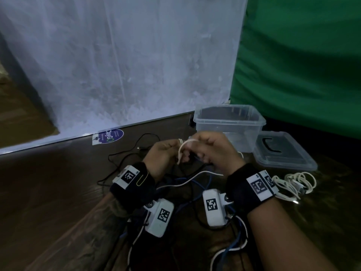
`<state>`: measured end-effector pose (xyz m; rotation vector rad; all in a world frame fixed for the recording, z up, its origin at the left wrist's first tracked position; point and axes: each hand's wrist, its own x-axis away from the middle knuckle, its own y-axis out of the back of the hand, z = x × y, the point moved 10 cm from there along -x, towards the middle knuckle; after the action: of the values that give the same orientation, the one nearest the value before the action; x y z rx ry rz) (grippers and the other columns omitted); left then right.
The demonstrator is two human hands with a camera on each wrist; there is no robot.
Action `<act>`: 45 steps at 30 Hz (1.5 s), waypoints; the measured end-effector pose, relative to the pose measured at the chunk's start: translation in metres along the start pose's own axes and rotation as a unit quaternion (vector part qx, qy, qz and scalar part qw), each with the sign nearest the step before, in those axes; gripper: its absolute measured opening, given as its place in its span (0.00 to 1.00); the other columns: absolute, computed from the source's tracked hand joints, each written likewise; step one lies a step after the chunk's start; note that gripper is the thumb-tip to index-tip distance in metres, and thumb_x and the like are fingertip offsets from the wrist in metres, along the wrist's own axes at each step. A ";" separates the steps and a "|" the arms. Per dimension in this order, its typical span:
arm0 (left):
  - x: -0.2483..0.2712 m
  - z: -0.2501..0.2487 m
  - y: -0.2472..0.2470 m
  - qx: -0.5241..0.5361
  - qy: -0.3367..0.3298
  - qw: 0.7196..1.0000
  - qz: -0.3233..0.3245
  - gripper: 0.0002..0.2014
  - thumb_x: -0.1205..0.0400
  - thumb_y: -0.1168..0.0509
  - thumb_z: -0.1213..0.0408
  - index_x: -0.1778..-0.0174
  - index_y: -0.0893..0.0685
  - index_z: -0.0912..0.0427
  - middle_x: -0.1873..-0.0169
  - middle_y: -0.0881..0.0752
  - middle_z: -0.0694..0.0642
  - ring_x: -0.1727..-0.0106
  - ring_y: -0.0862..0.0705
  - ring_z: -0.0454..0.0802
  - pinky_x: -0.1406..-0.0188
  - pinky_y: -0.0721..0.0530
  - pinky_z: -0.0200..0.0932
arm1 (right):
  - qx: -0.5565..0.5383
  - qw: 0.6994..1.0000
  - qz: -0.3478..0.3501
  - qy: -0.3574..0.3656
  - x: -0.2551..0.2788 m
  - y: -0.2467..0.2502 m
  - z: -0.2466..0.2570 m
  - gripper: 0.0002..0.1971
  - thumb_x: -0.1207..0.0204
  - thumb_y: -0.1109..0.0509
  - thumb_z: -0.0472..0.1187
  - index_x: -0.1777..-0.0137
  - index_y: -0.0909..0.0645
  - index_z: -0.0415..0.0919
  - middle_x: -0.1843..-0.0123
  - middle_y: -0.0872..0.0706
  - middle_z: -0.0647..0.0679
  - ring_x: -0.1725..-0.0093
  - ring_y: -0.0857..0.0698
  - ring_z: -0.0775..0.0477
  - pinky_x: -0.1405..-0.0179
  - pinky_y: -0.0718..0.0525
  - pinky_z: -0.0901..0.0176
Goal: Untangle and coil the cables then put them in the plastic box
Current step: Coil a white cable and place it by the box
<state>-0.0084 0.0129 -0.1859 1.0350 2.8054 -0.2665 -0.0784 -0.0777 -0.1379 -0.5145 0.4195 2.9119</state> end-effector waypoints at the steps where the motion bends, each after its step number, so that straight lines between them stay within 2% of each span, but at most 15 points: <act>1: 0.001 0.004 -0.005 0.030 0.029 0.999 0.011 0.10 0.19 0.38 0.69 0.57 0.16 0.72 0.66 0.18 0.65 0.66 0.21 0.55 0.62 0.21 0.45 | -0.035 0.999 -0.032 -0.001 0.000 0.009 0.000 0.08 0.19 0.32 0.30 0.59 0.16 0.31 0.81 0.20 0.55 0.82 0.28 0.60 0.82 0.32 0.70; 4: 0.004 0.010 -0.020 0.077 0.090 0.991 0.066 0.15 0.27 0.41 0.62 0.55 0.18 0.72 0.71 0.21 0.60 0.70 0.22 0.53 0.62 0.21 0.47 | -0.068 0.994 -0.085 -0.007 -0.001 0.022 -0.005 0.06 0.17 0.35 0.28 0.55 0.19 0.29 0.82 0.21 0.58 0.82 0.24 0.63 0.78 0.28 0.73; 7: 0.012 0.007 -0.033 0.104 0.114 0.980 0.127 0.12 0.27 0.41 0.66 0.56 0.19 0.71 0.72 0.24 0.60 0.72 0.24 0.51 0.64 0.22 0.47 | -0.043 0.994 -0.103 -0.019 -0.004 0.022 -0.021 0.05 0.17 0.33 0.31 0.53 0.17 0.30 0.81 0.19 0.58 0.80 0.23 0.64 0.76 0.27 0.74; 9: 0.017 0.003 -0.037 0.163 0.119 0.967 0.154 0.09 0.24 0.42 0.66 0.56 0.20 0.68 0.70 0.25 0.58 0.71 0.25 0.50 0.64 0.21 0.46 | -0.060 0.992 -0.102 -0.040 -0.008 0.020 -0.035 0.07 0.17 0.32 0.33 0.50 0.15 0.29 0.74 0.14 0.54 0.77 0.22 0.63 0.77 0.27 0.74; 12: 0.015 -0.012 -0.035 0.284 0.094 0.940 0.165 0.08 0.19 0.45 0.67 0.53 0.20 0.63 0.66 0.23 0.53 0.67 0.22 0.47 0.57 0.17 0.44 | -0.052 0.993 -0.072 -0.075 -0.012 0.011 -0.050 0.10 0.16 0.33 0.39 0.48 0.11 0.37 0.65 0.13 0.43 0.76 0.23 0.57 0.78 0.29 0.68; 15: 0.001 -0.016 -0.010 0.369 0.063 0.925 0.070 0.09 0.17 0.46 0.68 0.52 0.20 0.63 0.66 0.19 0.53 0.66 0.17 0.46 0.54 0.13 0.45 | -0.015 0.994 -0.028 -0.108 -0.011 0.000 -0.056 0.09 0.15 0.33 0.38 0.47 0.12 0.38 0.71 0.13 0.48 0.77 0.24 0.52 0.75 0.25 0.65; 18: -0.009 -0.013 0.026 0.387 0.021 0.921 -0.035 0.10 0.19 0.43 0.70 0.52 0.16 0.66 0.64 0.14 0.56 0.63 0.12 0.48 0.50 0.11 0.49 | 0.003 0.991 0.059 -0.122 -0.005 -0.022 -0.053 0.10 0.16 0.33 0.36 0.40 0.13 0.37 0.72 0.13 0.47 0.77 0.22 0.50 0.73 0.23 0.64; 24: -0.013 -0.007 0.055 0.332 -0.019 0.936 -0.118 0.11 0.14 0.48 0.70 0.49 0.19 0.67 0.66 0.10 0.54 0.61 0.10 0.48 0.51 0.11 0.46 | 0.037 0.980 0.166 -0.102 0.006 -0.055 -0.043 0.15 0.14 0.37 0.35 0.30 0.19 0.38 0.71 0.16 0.46 0.79 0.27 0.55 0.81 0.24 0.64; 27: -0.012 -0.005 0.054 0.252 -0.027 0.957 -0.139 0.11 0.14 0.46 0.71 0.49 0.18 0.67 0.65 0.10 0.56 0.60 0.10 0.51 0.53 0.11 0.47 | 0.052 0.979 0.174 -0.097 0.008 -0.055 -0.039 0.13 0.15 0.35 0.35 0.33 0.17 0.38 0.71 0.15 0.48 0.79 0.28 0.55 0.82 0.27 0.65; 30: -0.006 -0.006 0.046 0.114 -0.038 0.984 -0.135 0.11 0.13 0.43 0.70 0.52 0.16 0.67 0.66 0.10 0.57 0.62 0.10 0.51 0.59 0.12 0.41 | 0.108 0.984 0.128 -0.059 0.004 -0.042 -0.029 0.06 0.19 0.29 0.38 0.50 0.11 0.37 0.74 0.15 0.52 0.80 0.25 0.55 0.78 0.27 0.65; 32: -0.003 -0.011 0.039 0.014 -0.043 0.992 -0.121 0.10 0.14 0.41 0.71 0.52 0.14 0.68 0.66 0.11 0.57 0.65 0.11 0.46 0.62 0.14 0.37 | 0.155 0.985 0.078 -0.011 -0.001 -0.030 -0.019 0.07 0.21 0.26 0.38 0.60 0.12 0.37 0.78 0.17 0.55 0.80 0.24 0.60 0.74 0.27 0.67; 36: -0.002 -0.026 0.024 -0.136 -0.074 0.985 -0.076 0.11 0.14 0.40 0.71 0.53 0.13 0.70 0.65 0.13 0.58 0.66 0.17 0.43 0.63 0.19 0.34 | 0.145 0.988 0.014 0.051 -0.002 -0.020 -0.003 0.09 0.25 0.24 0.35 0.66 0.13 0.46 0.76 0.15 0.59 0.76 0.19 0.61 0.70 0.23 0.68; 39: -0.001 -0.014 0.008 -0.099 -0.016 0.995 -0.024 0.13 0.15 0.42 0.74 0.62 0.15 0.70 0.70 0.17 0.62 0.70 0.19 0.47 0.68 0.20 0.35 | 0.122 0.984 -0.072 0.104 -0.002 0.000 0.004 0.08 0.30 0.21 0.31 0.67 0.12 0.42 0.73 0.11 0.52 0.73 0.16 0.55 0.70 0.18 0.62; 42: 0.001 0.002 -0.002 0.009 0.061 0.998 0.008 0.11 0.20 0.40 0.66 0.57 0.17 0.72 0.69 0.19 0.63 0.69 0.20 0.53 0.65 0.19 0.45 | 0.066 0.983 -0.151 0.085 -0.005 0.022 -0.005 0.08 0.33 0.19 0.30 0.64 0.13 0.42 0.71 0.12 0.48 0.72 0.17 0.57 0.70 0.17 0.63; 45: 0.006 0.006 -0.015 0.052 0.103 0.990 0.083 0.13 0.26 0.41 0.64 0.56 0.18 0.71 0.70 0.21 0.61 0.71 0.22 0.53 0.64 0.20 0.47 | -0.008 0.983 -0.170 0.065 -0.007 0.034 -0.016 0.07 0.31 0.19 0.31 0.60 0.12 0.42 0.66 0.10 0.53 0.66 0.14 0.58 0.63 0.17 0.67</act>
<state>-0.0226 0.0045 -0.1909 1.3867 2.8855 -0.3066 -0.0735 -0.1151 -0.1419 -0.7045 0.2897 2.5647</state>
